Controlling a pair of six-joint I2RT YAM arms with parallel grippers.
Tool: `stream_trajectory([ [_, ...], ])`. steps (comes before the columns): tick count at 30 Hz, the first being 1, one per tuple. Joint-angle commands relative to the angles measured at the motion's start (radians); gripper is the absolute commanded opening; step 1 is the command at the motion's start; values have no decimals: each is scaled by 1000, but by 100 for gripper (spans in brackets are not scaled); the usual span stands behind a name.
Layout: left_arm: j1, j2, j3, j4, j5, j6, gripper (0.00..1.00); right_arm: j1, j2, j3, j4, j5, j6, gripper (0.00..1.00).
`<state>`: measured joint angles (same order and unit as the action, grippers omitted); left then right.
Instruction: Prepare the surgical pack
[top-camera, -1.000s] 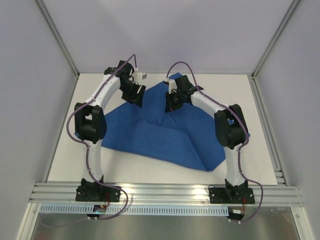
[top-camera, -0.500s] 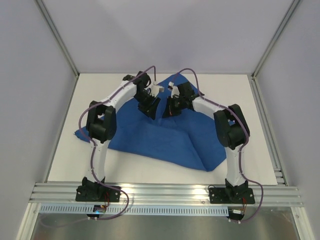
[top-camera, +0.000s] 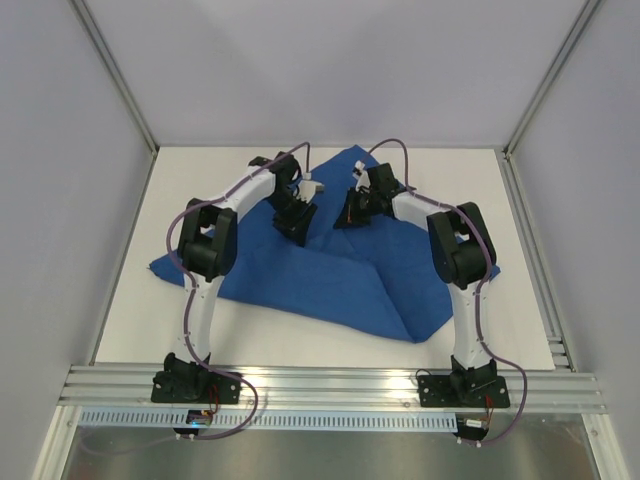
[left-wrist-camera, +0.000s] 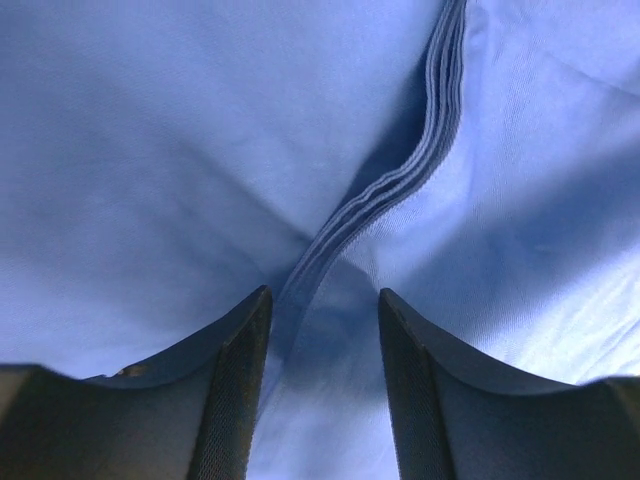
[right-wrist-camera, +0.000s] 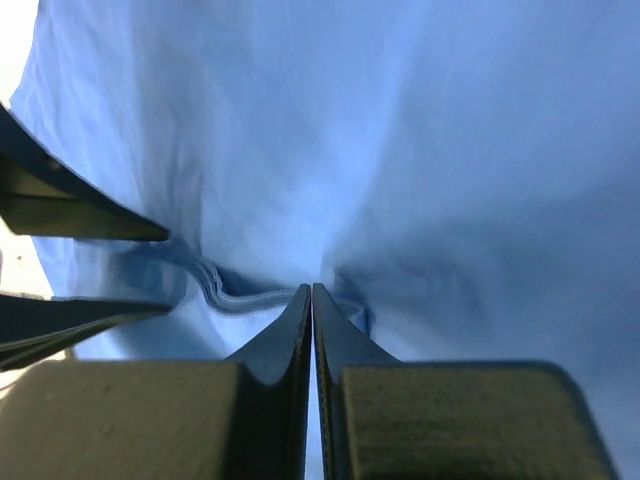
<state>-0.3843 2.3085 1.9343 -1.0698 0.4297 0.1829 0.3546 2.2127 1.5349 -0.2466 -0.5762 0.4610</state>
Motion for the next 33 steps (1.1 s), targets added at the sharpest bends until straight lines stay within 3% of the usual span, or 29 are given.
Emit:
stream_trajectory([
  [1, 1, -11, 141, -28, -37, 15, 58, -13, -36, 80, -65, 111, -80, 5],
  [6, 1, -46, 265, -53, -91, 32, 64, -13, -186, 99, -215, 292, -136, 8],
  [11, 8, -185, 223, -120, -173, 50, 65, -2, -418, -11, -399, 430, -160, 8],
  [15, 44, -387, -32, -165, -216, 84, 63, 91, -608, -192, -517, 573, -191, 4],
  [21, 53, -563, -447, -179, -270, 136, 61, 217, -778, -402, -632, 530, -116, 0],
  [26, 53, -511, -532, -85, -296, 106, 60, 253, -823, -519, -573, 488, -56, 1],
  [29, 53, -446, -514, 2, -292, 67, 60, 253, -817, -619, -420, 380, -41, 0],
  [33, 51, -335, -477, 40, -275, 46, 60, 251, -743, -651, -387, 404, -22, 1],
])
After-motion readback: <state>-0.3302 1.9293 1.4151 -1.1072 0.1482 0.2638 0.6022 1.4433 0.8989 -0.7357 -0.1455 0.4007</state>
